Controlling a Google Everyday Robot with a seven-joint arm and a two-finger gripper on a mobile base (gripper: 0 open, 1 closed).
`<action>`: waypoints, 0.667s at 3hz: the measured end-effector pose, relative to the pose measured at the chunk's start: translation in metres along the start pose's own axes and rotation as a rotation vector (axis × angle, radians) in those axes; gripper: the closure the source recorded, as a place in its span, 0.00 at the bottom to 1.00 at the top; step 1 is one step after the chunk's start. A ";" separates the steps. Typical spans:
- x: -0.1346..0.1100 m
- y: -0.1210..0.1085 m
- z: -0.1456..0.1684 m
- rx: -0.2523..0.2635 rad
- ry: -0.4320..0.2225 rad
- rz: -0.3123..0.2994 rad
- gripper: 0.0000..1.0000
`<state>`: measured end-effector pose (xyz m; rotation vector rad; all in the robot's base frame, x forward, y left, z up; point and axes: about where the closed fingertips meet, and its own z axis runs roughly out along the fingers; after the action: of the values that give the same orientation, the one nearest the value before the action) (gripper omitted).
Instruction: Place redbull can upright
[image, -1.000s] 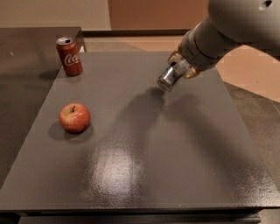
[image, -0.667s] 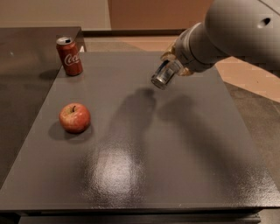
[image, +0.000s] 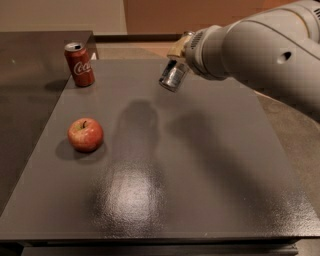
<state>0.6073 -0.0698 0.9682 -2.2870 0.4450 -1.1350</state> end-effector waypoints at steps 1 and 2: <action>0.001 -0.013 0.001 0.073 0.073 -0.118 1.00; 0.001 -0.013 0.001 0.073 0.073 -0.119 1.00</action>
Offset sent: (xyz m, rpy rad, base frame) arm 0.0005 0.0065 0.0022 -0.0518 -0.0930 0.0465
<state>0.6091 -0.0593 0.9760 -2.2394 0.2934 -1.2746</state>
